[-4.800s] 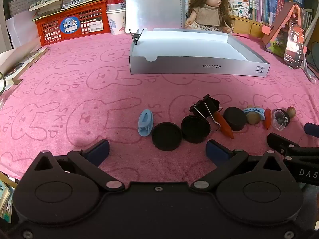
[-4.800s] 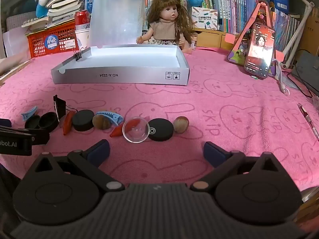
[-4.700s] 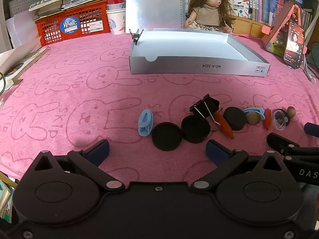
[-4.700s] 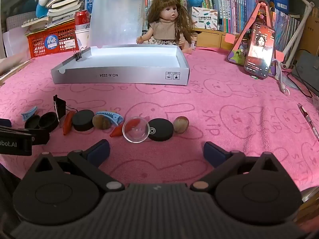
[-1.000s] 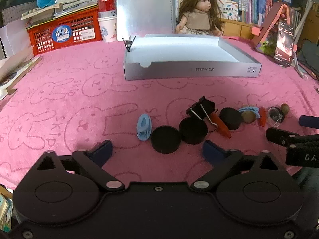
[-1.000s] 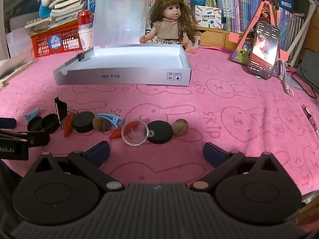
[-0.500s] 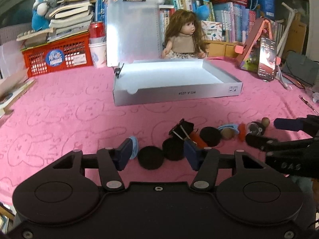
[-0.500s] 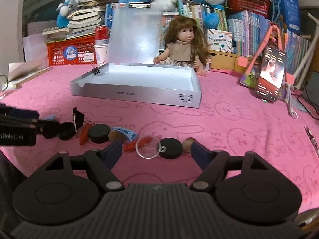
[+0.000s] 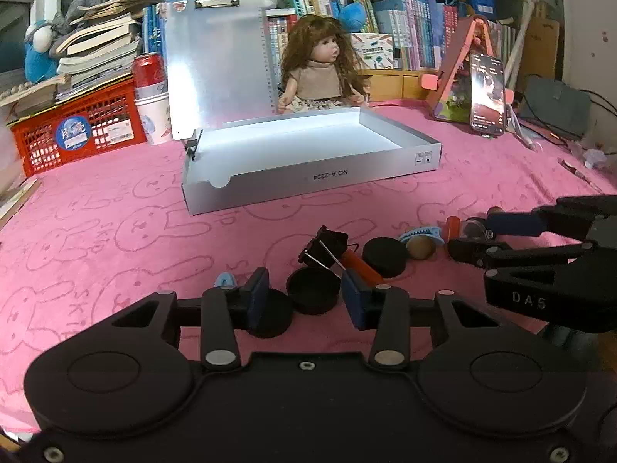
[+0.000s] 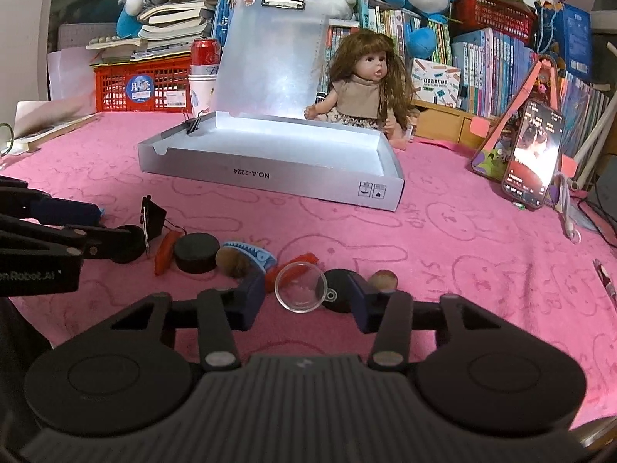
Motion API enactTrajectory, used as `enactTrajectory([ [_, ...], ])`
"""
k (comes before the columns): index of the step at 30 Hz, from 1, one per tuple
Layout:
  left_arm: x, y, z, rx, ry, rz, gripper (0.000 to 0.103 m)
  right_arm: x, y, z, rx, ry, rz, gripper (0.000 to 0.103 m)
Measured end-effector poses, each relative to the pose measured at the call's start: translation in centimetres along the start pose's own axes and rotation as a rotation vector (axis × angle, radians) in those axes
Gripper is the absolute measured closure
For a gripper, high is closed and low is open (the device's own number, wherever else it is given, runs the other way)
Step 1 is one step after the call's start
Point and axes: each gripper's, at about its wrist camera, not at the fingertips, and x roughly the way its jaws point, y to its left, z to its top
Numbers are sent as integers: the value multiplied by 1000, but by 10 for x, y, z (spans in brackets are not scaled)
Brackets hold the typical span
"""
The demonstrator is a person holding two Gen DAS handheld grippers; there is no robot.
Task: Organize rigid objects
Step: 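Grasp a black round disc with the left tool while the right tool grasps the clear glass dome, then carry the disc into the box with the left tool while the right tool carries the dome in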
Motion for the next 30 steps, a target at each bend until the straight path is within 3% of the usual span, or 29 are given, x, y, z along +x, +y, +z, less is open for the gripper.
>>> enactTrajectory([
  [3,4,-2,-1,23,-3,-3,63,0,1,0,-5,6,-3,64],
  [9,12,-3,-4,42,-2,-18,72,0,4,2,-12,9,4,64],
  [30,-9,-2,7,13,-47,-27,72,-4,7,11,-7,10,22,64],
])
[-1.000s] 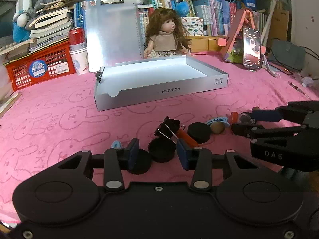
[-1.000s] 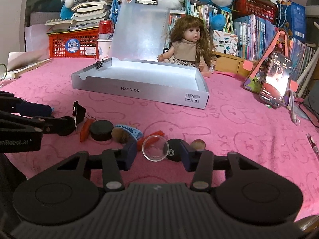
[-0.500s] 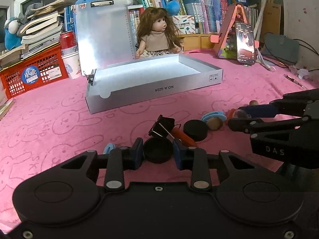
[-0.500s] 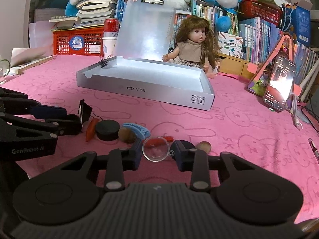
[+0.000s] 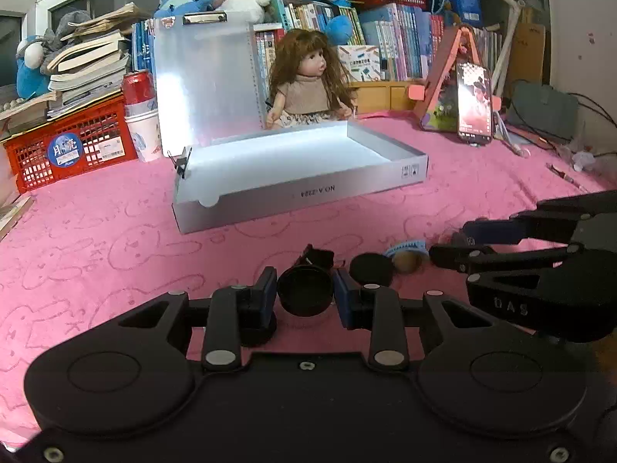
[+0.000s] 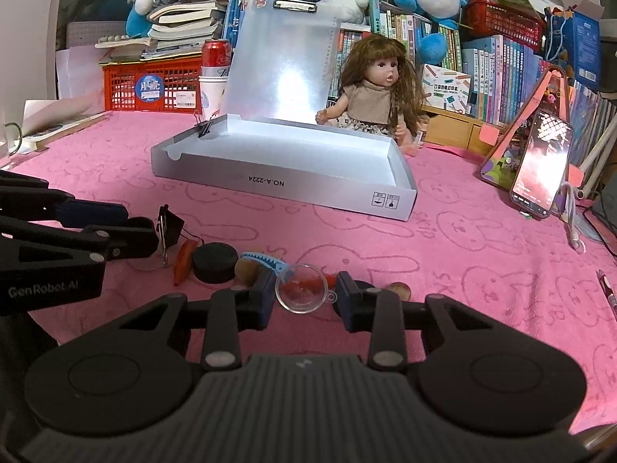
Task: Organize rigid objects
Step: 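Carry the disc into the box with the left tool while the right tool carries the dome in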
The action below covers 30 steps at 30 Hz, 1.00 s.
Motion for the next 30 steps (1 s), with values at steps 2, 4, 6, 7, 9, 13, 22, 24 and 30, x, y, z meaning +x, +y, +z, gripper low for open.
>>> enactTrajectory([
  [2,-1,1,3,-11,-2,-2,72,0,0,2,3,-1,-2,64],
  [4,0,3,5,-26,1,-9,72,0,-1,4,9,-1,0,64],
  [6,3,7,9,-49,11,-24,72,1,-4,6,21,4,5,64],
  [7,6,9,12,-67,21,-36,72,2,-5,8,30,7,8,64],
  [9,13,14,17,-97,33,-46,72,4,-8,11,50,13,14,64],
  [13,23,17,29,-108,35,-43,72,11,-16,21,94,26,26,64],
  [22,27,17,44,-113,19,-65,72,24,-27,34,151,30,33,64],
  [24,27,18,46,-117,17,-71,72,25,-28,35,153,28,31,64],
  [30,33,20,56,-118,15,-70,72,32,-34,43,163,37,32,64],
])
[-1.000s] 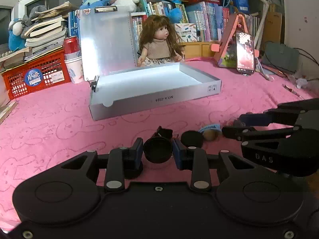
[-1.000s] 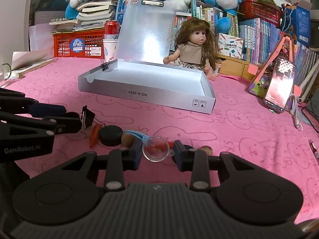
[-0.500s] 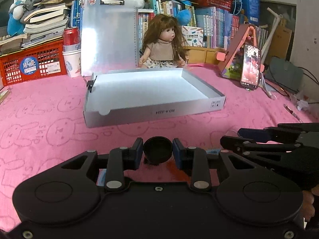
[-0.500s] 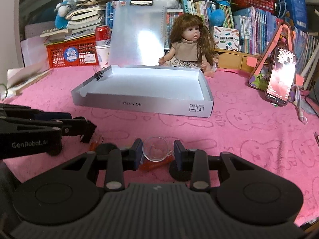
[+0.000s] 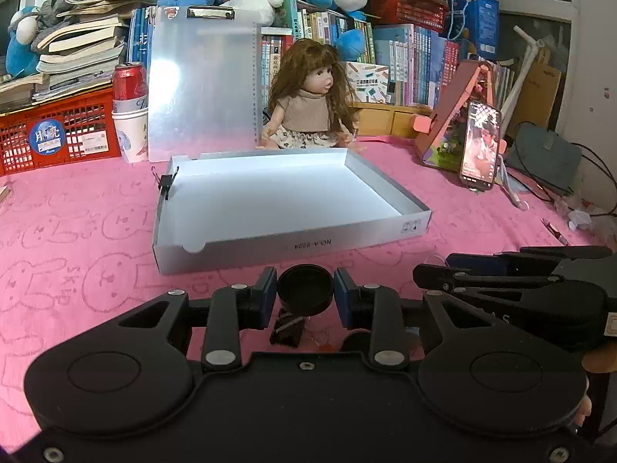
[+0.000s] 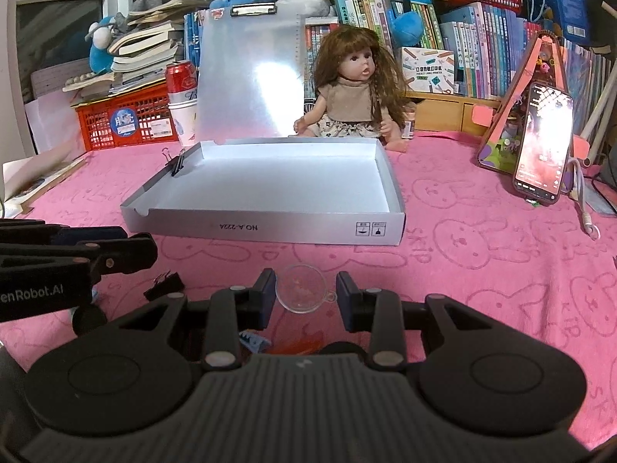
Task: Organize rigid objects
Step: 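Carry the disc into the box with the left tool while the right tool carries the dome in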
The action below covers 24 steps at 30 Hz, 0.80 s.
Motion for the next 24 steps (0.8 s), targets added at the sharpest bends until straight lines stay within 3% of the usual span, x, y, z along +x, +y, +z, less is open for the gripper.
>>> enactTrajectory([
  [9,22,11,34,-26,10,0,73,16,-9,27,19,10,14,64],
  [24,97,34,75,-81,95,40,73,74,-21,76,68,68,32,64],
])
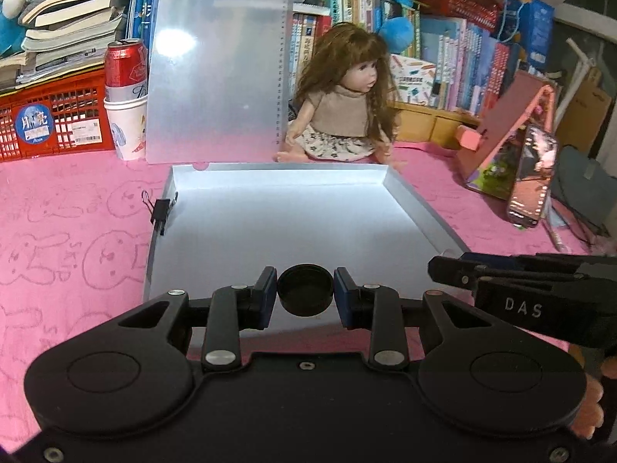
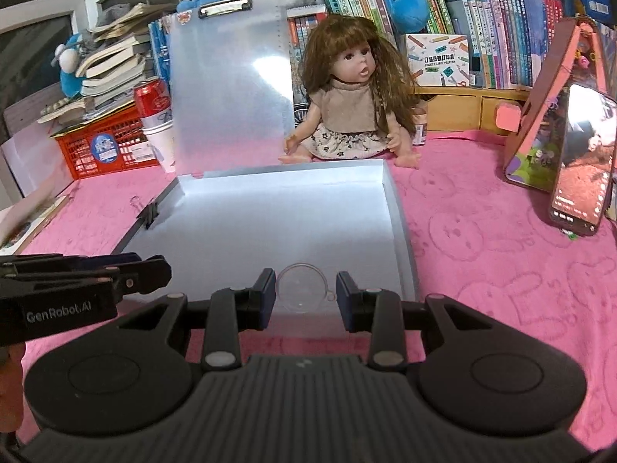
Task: Organize rigid objects
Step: 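Carry the disc into the box with the left tool while the right tool carries the dome in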
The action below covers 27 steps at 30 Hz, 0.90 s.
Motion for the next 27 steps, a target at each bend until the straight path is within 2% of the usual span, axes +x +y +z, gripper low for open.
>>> enactTrajectory([
  [13,55,11,8,-16,90,63,72,59,-2,15,-14,123,-26,64],
  [21,74,15,4,-24,122,79,72,77,-2,14,-25,160,-39,63],
  [27,78,12,3,-7,115,87,72,81,1,16,-53,169,-48,64],
])
